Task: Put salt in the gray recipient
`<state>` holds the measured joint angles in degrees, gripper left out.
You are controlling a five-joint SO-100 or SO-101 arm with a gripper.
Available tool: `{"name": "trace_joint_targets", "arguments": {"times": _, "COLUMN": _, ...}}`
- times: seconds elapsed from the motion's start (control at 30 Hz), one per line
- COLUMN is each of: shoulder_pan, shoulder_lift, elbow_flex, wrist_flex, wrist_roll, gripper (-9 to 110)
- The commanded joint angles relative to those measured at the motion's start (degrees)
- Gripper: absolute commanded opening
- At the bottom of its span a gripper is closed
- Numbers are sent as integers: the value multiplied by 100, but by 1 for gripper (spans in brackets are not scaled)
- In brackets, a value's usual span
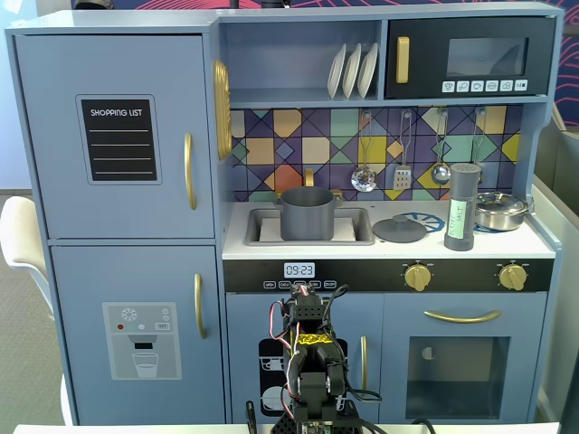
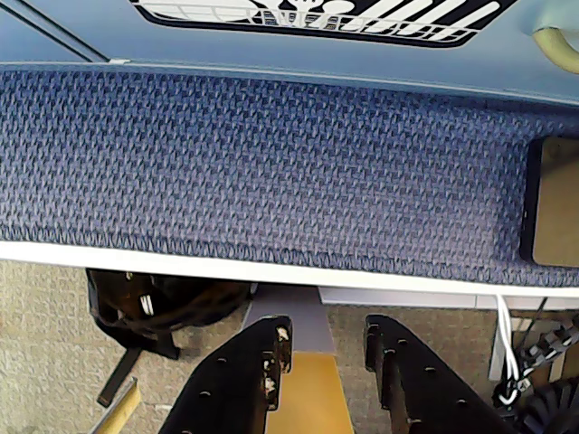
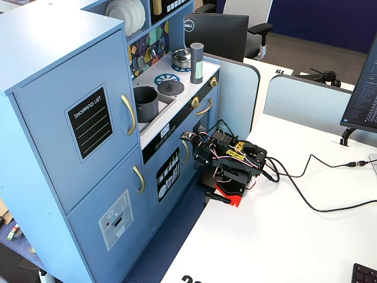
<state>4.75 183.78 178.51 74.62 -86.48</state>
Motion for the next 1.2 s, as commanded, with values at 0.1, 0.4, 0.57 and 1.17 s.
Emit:
{"name": "trace_joint_targets", "arguments": {"times": 0.1, "shoulder_pan": 1116, "shoulder_lift": -1661, "elbow_flex": -2188, "wrist_flex": -193, "wrist_roll": 79, "gripper": 0}}
{"name": "trace_joint_targets", "arguments": {"times": 0.4, "shoulder_pan": 3797, "shoulder_lift": -2628, "elbow_flex": -5265, "wrist_flex": -782, "wrist_roll": -176, "gripper": 0}}
{"name": "trace_joint_targets", "arguments": {"times": 0.57, "shoulder_pan": 4764, "shoulder_lift": -2610, "elbow_flex": -5054, "wrist_flex": -3349, "wrist_roll": -571, "gripper": 0}}
{"name": "trace_joint_targets", "arguments": {"times": 1.17, "shoulder_pan": 5159, "shoulder_lift": -4772, "elbow_flex": -5124, "wrist_flex": -7866, "wrist_roll": 62, "gripper": 48}}
